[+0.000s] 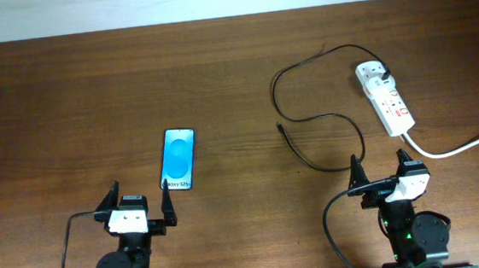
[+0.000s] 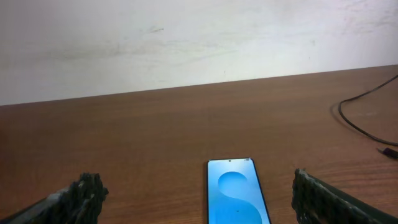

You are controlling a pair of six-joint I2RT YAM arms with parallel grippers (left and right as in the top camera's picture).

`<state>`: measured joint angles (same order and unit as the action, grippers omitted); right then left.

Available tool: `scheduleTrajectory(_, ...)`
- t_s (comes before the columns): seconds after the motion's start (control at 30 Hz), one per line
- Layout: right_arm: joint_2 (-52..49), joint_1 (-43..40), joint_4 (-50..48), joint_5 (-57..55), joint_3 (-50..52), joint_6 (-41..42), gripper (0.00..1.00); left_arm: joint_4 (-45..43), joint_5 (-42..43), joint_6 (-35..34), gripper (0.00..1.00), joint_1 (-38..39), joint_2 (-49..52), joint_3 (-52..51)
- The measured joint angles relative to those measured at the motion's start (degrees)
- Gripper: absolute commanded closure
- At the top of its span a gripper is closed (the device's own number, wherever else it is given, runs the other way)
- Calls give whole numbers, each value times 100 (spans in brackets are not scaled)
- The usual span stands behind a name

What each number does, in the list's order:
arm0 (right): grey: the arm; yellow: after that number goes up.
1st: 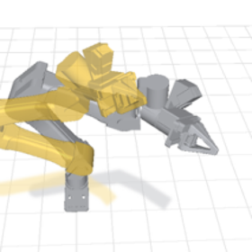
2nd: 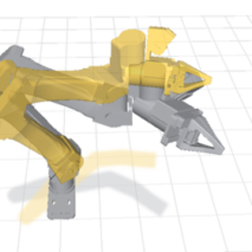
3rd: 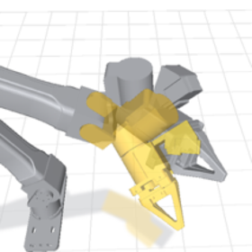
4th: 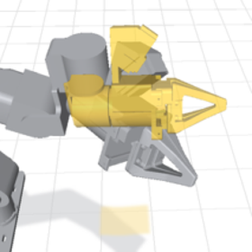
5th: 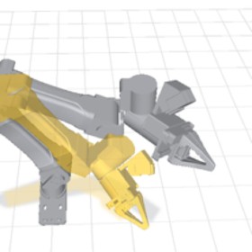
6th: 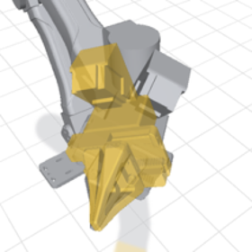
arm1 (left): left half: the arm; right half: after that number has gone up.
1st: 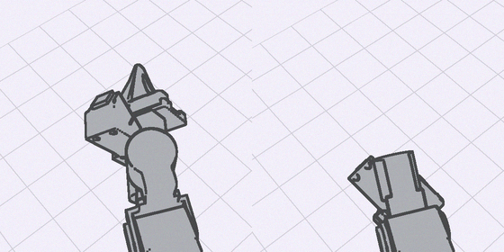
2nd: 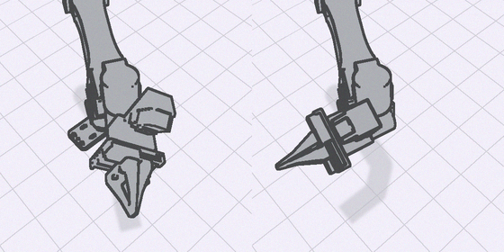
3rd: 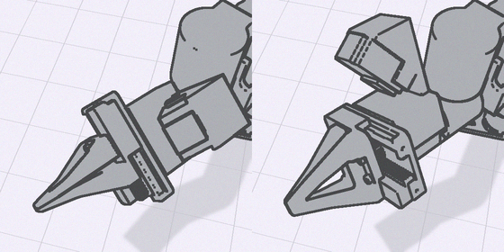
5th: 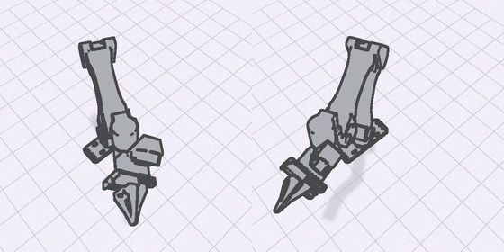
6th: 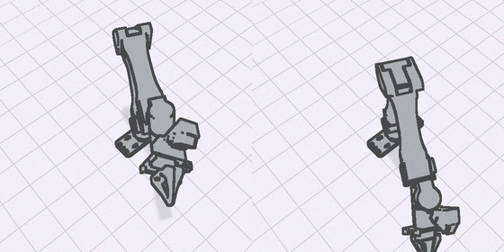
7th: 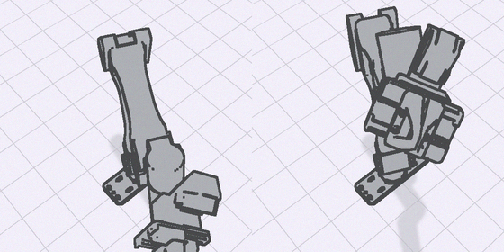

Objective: Plug charger to phone and switch on socket

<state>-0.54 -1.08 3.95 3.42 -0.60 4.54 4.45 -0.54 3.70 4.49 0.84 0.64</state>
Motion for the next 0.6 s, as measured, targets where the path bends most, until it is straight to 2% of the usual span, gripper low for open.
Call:
scheduleTrajectory(0.17, 0, 0, 2, 0, 0, 2, 2, 81, 227, -4, 1, 0, 11, 24)
scheduleTrajectory(0.33, -2, 0, 2, 0, 0, 0, 2, 1429, 481, -31, 1, 0, 297, 634)
scheduleTrajectory(0.43, -2, 0, 2, 0, 0, -2, 2, 1812, 507, -33, 1, 0, 308, 1099)
scheduleTrajectory(0.6, -4, 0, 2, -2, 0, 2, 2, 2315, 507, -48, 1, 0, 308, 1266)
